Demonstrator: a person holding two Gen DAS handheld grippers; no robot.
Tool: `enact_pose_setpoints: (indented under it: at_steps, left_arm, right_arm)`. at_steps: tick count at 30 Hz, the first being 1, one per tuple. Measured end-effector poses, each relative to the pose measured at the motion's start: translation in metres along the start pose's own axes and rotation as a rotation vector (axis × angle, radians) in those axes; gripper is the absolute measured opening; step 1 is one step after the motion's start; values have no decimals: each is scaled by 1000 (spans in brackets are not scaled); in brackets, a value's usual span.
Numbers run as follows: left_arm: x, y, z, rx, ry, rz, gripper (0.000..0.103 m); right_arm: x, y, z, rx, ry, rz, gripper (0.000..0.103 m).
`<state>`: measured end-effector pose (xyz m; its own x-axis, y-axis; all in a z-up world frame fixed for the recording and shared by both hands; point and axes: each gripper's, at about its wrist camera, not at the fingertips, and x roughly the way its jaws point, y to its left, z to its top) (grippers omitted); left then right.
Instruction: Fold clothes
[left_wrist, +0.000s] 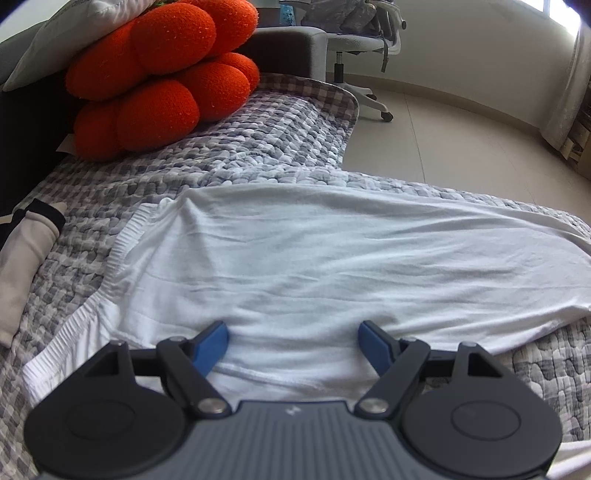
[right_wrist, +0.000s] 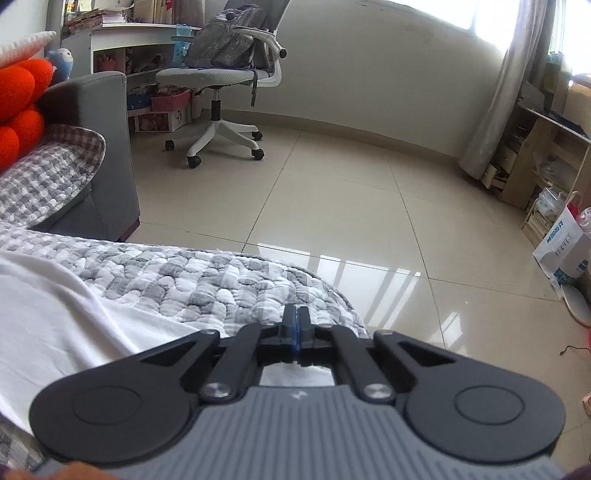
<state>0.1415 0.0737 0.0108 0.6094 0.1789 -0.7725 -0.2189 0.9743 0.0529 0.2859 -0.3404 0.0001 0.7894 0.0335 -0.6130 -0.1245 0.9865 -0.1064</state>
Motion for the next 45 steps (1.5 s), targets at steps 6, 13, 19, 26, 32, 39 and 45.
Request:
enact_pose_setpoints:
  at_steps: [6, 13, 19, 26, 32, 39, 45]
  left_arm:
    - [-3, 4, 1, -12, -8, -11, 79]
    - [-9, 8, 3, 0, -42, 10, 79]
    - [-6, 10, 4, -4, -41, 25, 79]
    - [-8, 13, 6, -7, -50, 22, 78]
    - [-10, 17, 7, -17, -53, 16, 78]
    - [-14, 19, 6, -19, -57, 10, 78]
    - [-13, 19, 6, -19, -55, 13, 78]
  right_arm:
    - [4, -15, 4, 100, -32, -55, 0]
    - [4, -27, 8, 251, -23, 104, 68]
    - [12, 7, 1, 42, 54, 49, 0]
    - [4, -26, 5, 179, -21, 28, 0]
    - [5, -37, 3, 211, 53, 178, 43]
    - [3, -52, -7, 233, 116, 253, 45]
    - [0, -41, -3, 168, 108, 248, 20]
